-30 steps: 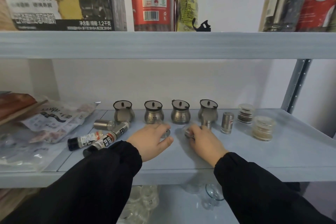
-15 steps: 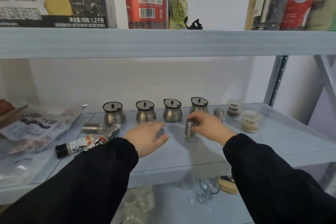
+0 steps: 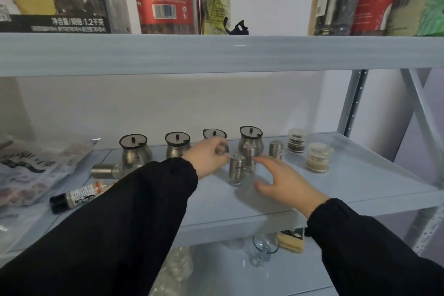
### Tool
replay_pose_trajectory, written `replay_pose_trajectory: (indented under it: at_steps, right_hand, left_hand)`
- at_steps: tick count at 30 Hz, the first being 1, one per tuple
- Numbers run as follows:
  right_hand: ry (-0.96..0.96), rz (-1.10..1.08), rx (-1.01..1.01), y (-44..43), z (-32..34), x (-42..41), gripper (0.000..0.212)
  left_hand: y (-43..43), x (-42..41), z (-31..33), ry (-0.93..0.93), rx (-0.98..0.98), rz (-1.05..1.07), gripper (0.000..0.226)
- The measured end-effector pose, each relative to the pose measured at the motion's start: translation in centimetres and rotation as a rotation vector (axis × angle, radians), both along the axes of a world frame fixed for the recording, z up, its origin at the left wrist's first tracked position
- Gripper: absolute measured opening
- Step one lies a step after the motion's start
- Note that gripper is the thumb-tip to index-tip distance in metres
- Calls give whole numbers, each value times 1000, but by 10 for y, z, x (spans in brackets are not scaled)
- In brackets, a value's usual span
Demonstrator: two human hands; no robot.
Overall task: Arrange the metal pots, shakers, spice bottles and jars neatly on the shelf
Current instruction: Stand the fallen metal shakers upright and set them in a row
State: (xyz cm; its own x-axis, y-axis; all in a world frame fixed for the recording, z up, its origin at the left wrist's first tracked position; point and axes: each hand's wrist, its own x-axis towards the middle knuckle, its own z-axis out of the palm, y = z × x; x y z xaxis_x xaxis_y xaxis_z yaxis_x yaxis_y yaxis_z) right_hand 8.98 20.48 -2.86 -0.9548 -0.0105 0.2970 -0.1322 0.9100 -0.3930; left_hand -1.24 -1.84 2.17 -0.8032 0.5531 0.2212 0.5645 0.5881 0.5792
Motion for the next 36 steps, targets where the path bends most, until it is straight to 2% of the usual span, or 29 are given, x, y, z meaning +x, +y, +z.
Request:
replay_pose_trajectory:
  at_steps: [3,6,13,21,25,36]
  right_hand:
    - [-24,21,-6,15,-6,12,67]
    - [-62,35,6,33,-11,17,65]
    - [-80,89,6,60,-15,18,61]
    - [-103,152,23,73,-26,13,63]
    - [-102,157,5,76,-27,14,65]
    - [-94,131,-16,79,-27,13,67]
  left_hand:
    - [17,-1,-4,-80,8,14,44]
    - [28,-3,-12,-121,15,-13,32]
    - [39,-3,-11,0,-94,78,28]
    - [35,-25,-17,64,-83,250,30]
    - [40,-30,-21,44,-2,269,29]
    - [42,-33,-23,52,-15,250,29]
